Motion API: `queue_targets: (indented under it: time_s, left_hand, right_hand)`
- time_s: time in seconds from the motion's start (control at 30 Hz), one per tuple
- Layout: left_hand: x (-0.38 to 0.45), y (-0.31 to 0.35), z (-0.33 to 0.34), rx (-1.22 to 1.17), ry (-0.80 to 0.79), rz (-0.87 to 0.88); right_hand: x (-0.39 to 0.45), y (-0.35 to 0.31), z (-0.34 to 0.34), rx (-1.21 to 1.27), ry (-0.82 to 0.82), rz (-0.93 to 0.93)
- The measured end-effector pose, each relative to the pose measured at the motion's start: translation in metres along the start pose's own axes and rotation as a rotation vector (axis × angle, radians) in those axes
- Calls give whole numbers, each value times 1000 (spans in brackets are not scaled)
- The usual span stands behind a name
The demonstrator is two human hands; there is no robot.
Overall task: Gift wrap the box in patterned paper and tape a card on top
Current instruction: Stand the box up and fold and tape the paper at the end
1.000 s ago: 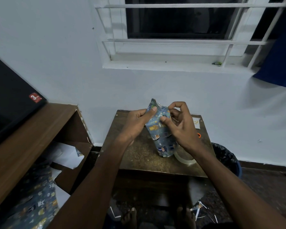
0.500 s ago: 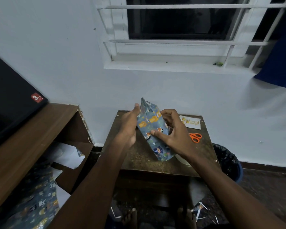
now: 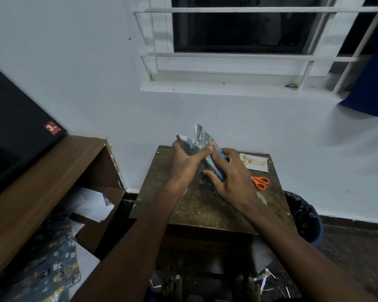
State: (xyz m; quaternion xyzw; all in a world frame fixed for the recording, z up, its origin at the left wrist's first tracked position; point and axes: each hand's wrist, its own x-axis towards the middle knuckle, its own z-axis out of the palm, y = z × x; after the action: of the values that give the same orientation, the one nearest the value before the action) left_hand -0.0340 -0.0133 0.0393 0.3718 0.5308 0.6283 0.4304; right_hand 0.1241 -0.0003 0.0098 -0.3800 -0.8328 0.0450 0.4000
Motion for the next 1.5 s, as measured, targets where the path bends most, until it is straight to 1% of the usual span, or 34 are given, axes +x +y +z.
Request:
queue_targets:
  time_s: [0.1, 0.2, 0.33, 0.47, 0.63, 0.73, 0.83, 0.87, 0.9, 1.0, 1.03, 1.13, 1.27, 1.3, 1.37, 1.5]
  left_hand:
    - [-1, 1, 4, -67, 38, 18]
    - [2, 0, 6, -124, 92, -4]
    - [1, -2, 10, -126, 130, -18]
    - [0, -4, 11, -110, 167, 9]
    - [1, 1, 10, -93, 125, 40]
    - [1, 0, 10, -79, 143, 38]
    - [1, 7, 6, -17, 189, 30]
    - [2, 11, 1, 26, 205, 52]
    - [3, 15, -5, 100, 211, 107]
    - [6, 25, -26, 418, 167, 369]
    - [7, 27, -31, 512, 144, 417]
    - [7, 28, -39, 705, 109, 474]
    - [8, 30, -43, 937, 118, 540]
    - [7, 32, -42, 940, 118, 519]
    - [10, 32, -43, 870, 78, 454]
    - [19, 27, -49, 683, -44, 440]
  right_hand:
    - [2, 2, -4, -36, -22, -40]
    - [2, 3, -4, -54, -48, -52]
    - [0, 5, -4, -1, -102, -28]
    - [-3, 0, -7, 26, -157, -5]
    - [-2, -2, -9, 70, -133, 46]
    - [-2, -4, -8, 80, -115, 50]
    - [-2, -2, -7, 83, -130, 52]
    - [-2, -1, -8, 83, -134, 54]
    - [-3, 0, -8, 81, -137, 55]
    - [-3, 0, -7, 76, -151, 55]
    - [-3, 0, -7, 72, -163, 51]
    - [-4, -2, -4, 33, -194, 36]
    - [-4, -4, -3, -12, -193, 21]
    - [-5, -5, -3, -20, -193, 16]
    - [-6, -6, -3, -40, -202, 0]
    - [-5, -7, -3, -83, -216, -34]
